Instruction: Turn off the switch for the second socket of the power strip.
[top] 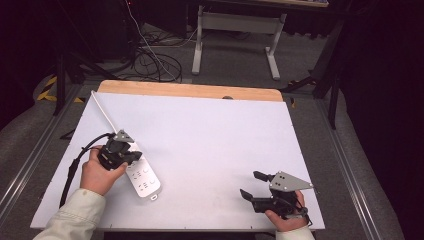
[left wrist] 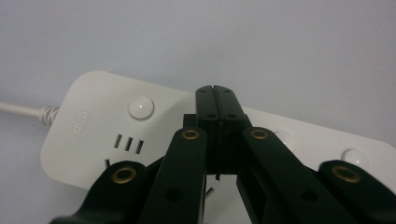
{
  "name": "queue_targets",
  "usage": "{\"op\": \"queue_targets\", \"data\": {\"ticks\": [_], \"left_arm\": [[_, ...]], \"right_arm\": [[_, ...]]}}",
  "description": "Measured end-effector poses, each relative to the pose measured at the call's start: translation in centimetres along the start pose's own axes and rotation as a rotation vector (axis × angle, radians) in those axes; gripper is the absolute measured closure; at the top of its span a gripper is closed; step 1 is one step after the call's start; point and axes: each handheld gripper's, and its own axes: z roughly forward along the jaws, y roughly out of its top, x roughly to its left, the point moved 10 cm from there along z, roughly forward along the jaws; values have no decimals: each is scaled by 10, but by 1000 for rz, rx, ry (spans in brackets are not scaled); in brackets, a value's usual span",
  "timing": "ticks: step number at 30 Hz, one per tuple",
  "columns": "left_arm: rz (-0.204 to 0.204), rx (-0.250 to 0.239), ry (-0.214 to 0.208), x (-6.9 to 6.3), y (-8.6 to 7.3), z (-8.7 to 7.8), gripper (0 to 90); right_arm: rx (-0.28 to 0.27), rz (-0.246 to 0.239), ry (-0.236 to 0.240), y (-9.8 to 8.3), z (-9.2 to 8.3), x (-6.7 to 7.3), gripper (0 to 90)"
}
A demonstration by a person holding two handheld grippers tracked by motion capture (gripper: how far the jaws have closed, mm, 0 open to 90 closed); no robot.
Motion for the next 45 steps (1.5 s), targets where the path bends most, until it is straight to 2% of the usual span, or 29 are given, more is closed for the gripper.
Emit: {"op": "queue_targets", "data": {"ticks": [1, 2, 6, 10, 14, 45], "left_arm": [[-3, -1, 1, 1, 0, 0, 900], [-11, -7, -33, 0, 0, -1, 900], [-28, -10, -41, 1, 1, -2, 900], [-22, 24, -32, 1, -2, 2, 900], [-17, 31, -24, 1, -3, 4, 900], [13, 23, 21, 1, -4, 8, 900]], "right_arm": [[0, 0, 0, 0, 0, 0, 261], [-1, -1, -1, 0, 0, 0, 261], [-2, 0, 1, 0, 0, 0, 262], [-1, 0, 0, 0, 0, 0, 262], [-1, -1, -1, 0, 0, 0, 261], [-2, -3, 0, 0, -1, 0, 261]]}}
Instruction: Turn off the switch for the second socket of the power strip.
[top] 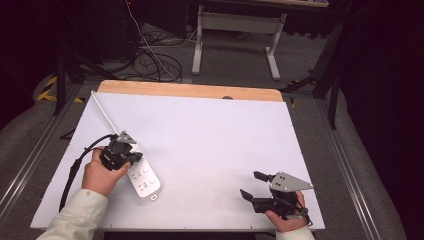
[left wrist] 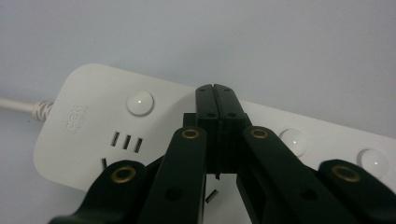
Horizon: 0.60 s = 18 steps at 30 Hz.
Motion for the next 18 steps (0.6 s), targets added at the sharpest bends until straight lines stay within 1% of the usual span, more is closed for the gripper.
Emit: {"op": "queue_targets", "data": {"ticks": [3, 7, 8, 10, 11, 15, 18], "left_arm": [[0, -2, 3, -1, 0, 0, 900], [7, -4, 19, -1, 0, 0, 900], [3, -5, 11, -1, 0, 0, 900], [7, -7, 13, -1, 0, 0, 900], [12, -5, 23, 0, 0, 0, 900], [7, -4, 18, -2, 0, 0, 900], [18, -5, 30, -3, 0, 1, 900]], "right_arm": [[1, -1, 0, 0, 0, 0, 262], [0, 1, 1, 0, 0, 0, 262], [0, 1, 1, 0, 0, 0, 262], [-1, 2, 1, 0, 0, 0, 261], [0, 2, 1, 0, 0, 0, 262], [0, 2, 1, 0, 0, 0, 261], [1, 4, 1, 0, 0, 0, 261]]}}
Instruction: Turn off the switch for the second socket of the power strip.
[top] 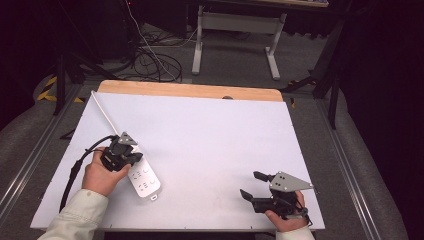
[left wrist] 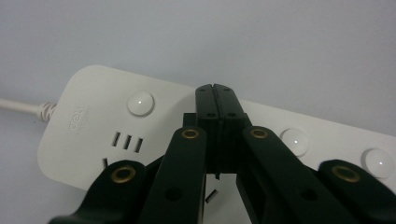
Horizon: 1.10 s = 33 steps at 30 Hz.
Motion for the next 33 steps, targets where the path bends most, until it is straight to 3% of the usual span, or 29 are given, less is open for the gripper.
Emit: {"op": "queue_targets", "data": {"ticks": [14, 17, 20, 22, 23, 26, 33], "left_arm": [[-9, 6, -2, 1, -1, 0, 900], [-40, -34, -10, 5, 1, -3, 900], [-56, -37, -38, 5, 1, -3, 900], [-52, -61, -50, 3, 4, -8, 900], [-54, -107, -57, 1, 11, -18, 900], [-51, -140, -49, 0, 15, -29, 900], [-29, -158, -35, -3, 18, -40, 900]], "right_arm": [[2, -3, 2, 0, 1, 1, 261], [3, -4, 0, -1, 1, 0, 261], [3, -2, -1, -1, 1, -1, 261], [4, -3, -2, -1, 1, -1, 261], [4, -2, -1, -1, 1, -2, 262], [5, -3, -2, -1, 1, -1, 262], [4, -5, -3, -1, 1, -1, 262]]}}
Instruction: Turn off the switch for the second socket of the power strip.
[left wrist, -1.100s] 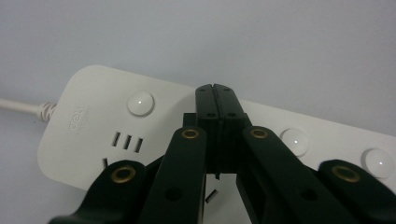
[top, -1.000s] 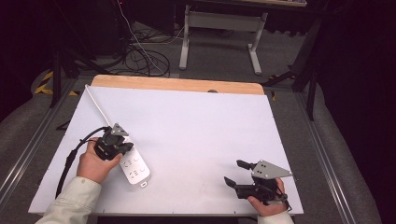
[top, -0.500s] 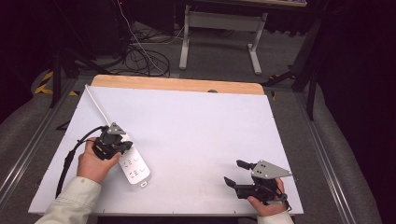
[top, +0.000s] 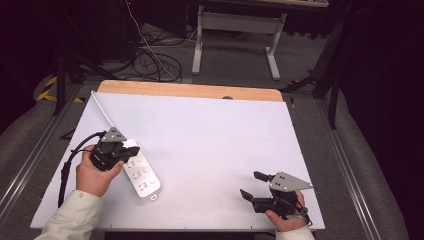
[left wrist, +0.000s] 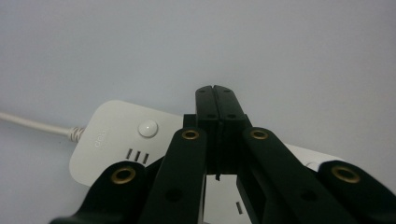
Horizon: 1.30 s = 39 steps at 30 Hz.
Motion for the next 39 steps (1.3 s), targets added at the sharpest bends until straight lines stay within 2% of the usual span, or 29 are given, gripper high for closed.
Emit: {"op": "queue_targets", "data": {"ticks": [3, 9, 13, 20, 22, 23, 24, 25, 26, 27, 28, 30, 32, 33, 39], "left_arm": [[27, 1, 16, -2, 2, -4, 900], [54, -13, 15, -9, 9, -11, 900], [44, -15, 7, -10, 9, -12, 900], [61, -30, 4, -12, 12, -19, 898], [61, -37, -2, -13, 13, -19, 782], [61, -42, -6, -14, 13, -19, 782], [74, -50, 1, -13, 14, -19, 676], [70, -54, -1, -14, 14, -19, 639], [66, -63, -1, -14, 15, -20, 639], [78, -65, 6, -13, 15, -22, 611], [76, -75, 0, -14, 16, -23, 538], [77, -99, -16, -17, 18, -28, 491], [77, -118, -14, -19, 19, -33, 459], [78, -126, -13, -19, 19, -35, 415], [103, -176, -34, -25, 19, -50, 332]], "right_arm": [[0, 0, 0, 0, 0, 0, 261], [0, 4, -1, -1, -1, 0, 262], [0, 4, -3, -1, -1, -1, 262], [3, 7, -3, -1, -1, -1, 261], [3, 8, -3, -2, -1, -1, 261], [3, 8, -3, -2, -1, -1, 261], [2, 9, -1, -1, -1, -1, 261], [2, 10, -2, -1, -1, -1, 261], [2, 10, -2, -1, -1, -1, 261], [2, 10, -2, -1, -1, -1, 261], [-1, 11, 0, -1, -1, -1, 261], [-1, 10, -3, -1, -1, -1, 261], [-2, 10, -2, -1, -1, -1, 261], [-3, 10, -3, -1, -1, -1, 262], [-6, 13, -2, -1, -2, -1, 261]]}}
